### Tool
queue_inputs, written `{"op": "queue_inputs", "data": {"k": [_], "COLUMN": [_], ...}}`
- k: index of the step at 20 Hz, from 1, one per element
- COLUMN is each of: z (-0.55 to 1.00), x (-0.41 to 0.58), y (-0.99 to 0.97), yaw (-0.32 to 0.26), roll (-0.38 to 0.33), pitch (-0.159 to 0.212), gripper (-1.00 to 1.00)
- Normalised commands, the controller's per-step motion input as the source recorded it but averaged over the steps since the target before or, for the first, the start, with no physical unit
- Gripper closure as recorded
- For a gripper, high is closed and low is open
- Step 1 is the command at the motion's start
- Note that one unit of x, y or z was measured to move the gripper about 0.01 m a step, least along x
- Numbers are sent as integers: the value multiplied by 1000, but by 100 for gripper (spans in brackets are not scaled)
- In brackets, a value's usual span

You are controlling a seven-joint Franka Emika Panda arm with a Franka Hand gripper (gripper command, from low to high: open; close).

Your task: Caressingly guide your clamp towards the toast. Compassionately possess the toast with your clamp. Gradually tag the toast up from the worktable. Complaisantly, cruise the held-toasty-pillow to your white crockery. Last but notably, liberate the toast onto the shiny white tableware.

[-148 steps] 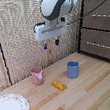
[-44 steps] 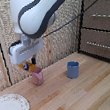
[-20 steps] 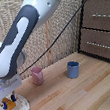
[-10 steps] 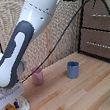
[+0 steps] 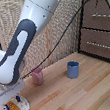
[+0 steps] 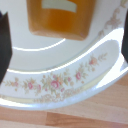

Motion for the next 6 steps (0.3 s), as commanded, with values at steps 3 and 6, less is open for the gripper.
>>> {"op": "queue_inputs", "data": {"k": [3, 6], "z": [786, 690], "x": [37, 92], "y": [-321, -128], "yaw": [0, 0], "roll": [-69, -111], "pitch": [7, -55], "gripper": [-100, -100]}}
